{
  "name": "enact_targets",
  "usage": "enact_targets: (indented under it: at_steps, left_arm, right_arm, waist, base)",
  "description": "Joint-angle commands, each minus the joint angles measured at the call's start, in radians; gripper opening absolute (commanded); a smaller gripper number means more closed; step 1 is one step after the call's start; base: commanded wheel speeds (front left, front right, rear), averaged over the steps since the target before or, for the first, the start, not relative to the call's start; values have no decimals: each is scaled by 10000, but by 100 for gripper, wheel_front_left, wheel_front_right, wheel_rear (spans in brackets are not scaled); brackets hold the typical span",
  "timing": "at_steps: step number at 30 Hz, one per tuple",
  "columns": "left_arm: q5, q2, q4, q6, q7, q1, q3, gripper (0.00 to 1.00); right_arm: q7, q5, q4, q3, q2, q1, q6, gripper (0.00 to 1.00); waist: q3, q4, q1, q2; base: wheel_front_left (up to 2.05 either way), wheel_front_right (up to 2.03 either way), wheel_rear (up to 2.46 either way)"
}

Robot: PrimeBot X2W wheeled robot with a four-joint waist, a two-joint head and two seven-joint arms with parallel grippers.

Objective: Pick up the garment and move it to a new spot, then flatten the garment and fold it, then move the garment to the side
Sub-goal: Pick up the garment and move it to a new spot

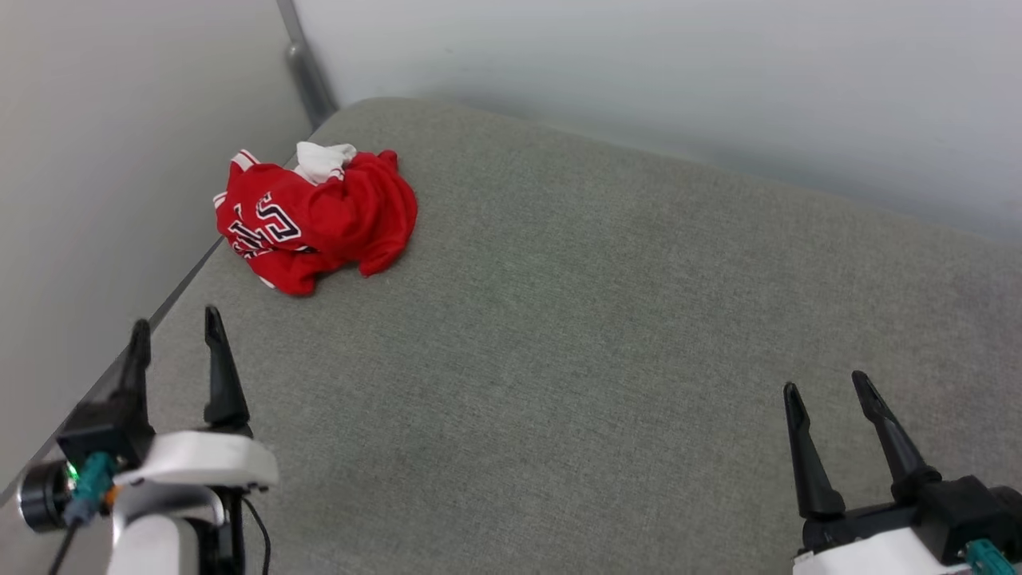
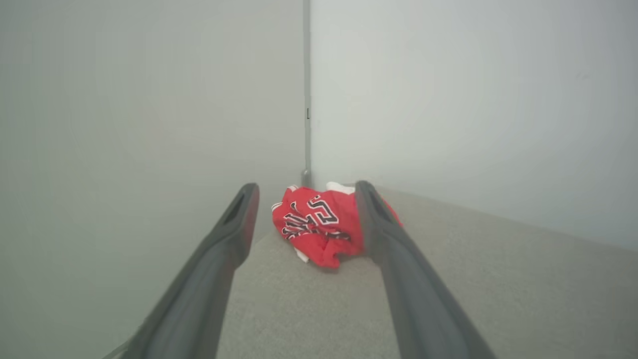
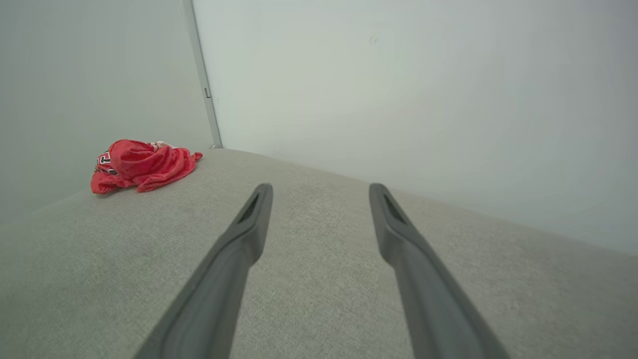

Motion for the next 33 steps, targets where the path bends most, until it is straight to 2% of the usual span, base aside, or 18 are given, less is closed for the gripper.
enact_targets:
  at_steps: [1, 3, 8, 11, 12, 15, 18, 19, 22, 25, 27, 33]
  left_arm:
    - [-30, 180, 176, -153, -28, -645, 165, 100]
    - [-461, 233, 422, -376, -28, -1411, 568, 100]
    - [-691, 1024, 1153, -838, -28, -3358, 1124, 100]
    - [-857, 1626, 1666, -1012, -28, -4411, 1344, 100]
    - [-1214, 2253, 2344, -1203, 134, -5582, 1540, 100]
    - [-1471, 3010, 3107, -1339, 481, -6677, 1533, 100]
    - [-1848, 3676, 4000, -1467, 1289, -7623, 1405, 100]
    - [-1848, 3676, 4000, -1467, 1289, -7623, 1405, 100]
    - [-2432, 4238, 4843, -1529, 2496, -8306, 1091, 100]
    - [-3445, 4711, 5281, -1538, 3999, -8745, 351, 100]
    - [-4081, 5227, 5492, -1532, 4977, -8792, -249, 100]
    - [-6369, 5939, 5906, -1538, 7811, -8473, -1578, 100]
  right_arm:
    - [-21, -135, -105, -100, -8, -215, -3, 100]
    - [-21, -341, -219, -148, -5, -385, -3, 100]
    - [-21, -836, -564, -350, -6, -848, -3, 100]
    - [-21, -1112, -835, -475, -8, -1117, -5, 100]
    - [-21, -1378, -1113, -476, -6, -1382, -3, 100]
    - [-21, -1614, -1423, -564, -8, -1586, -3, 100]
    - [-21, -1794, -1758, -617, -6, -1723, -3, 100]
    - [-21, -1794, -1758, -617, -6, -1723, -3, 100]
    - [-23, -1943, -2074, -634, -18, -1868, -5, 100]
    - [-21, -2040, -2329, -638, -94, -1899, -5, 100]
    - [-21, -2094, -2500, -601, -161, -1980, -5, 100]
    - [-21, -2200, -2813, -543, -307, -2115, -5, 100]
  waist:
    - [431, -242, 0, 0]
    - [807, -396, 0, 0]
    - [1863, -811, 0, 0]
    - [2493, -1031, 0, 0]
    - [3115, -1258, 0, 0]
    - [3622, -1444, 0, 0]
    - [4063, -1593, 0, 0]
    - [4063, -1593, 0, 0]
    - [4422, -1738, 0, 0]
    - [4720, -1839, 0, 0]
    - [4915, -1898, 0, 0]
    - [5441, -2066, 0, 0]
  base:
    - [0, 0, 0]
    - [0, 0, 0]
    - [0, 0, 0]
    - [0, 0, 0]
    - [0, 0, 0]
    - [0, 0, 0]
    - [0, 0, 0]
    - [0, 0, 0]
    - [0, 0, 0]
    - [0, 0, 0]
    - [0, 0, 0]
    - [0, 0, 0]
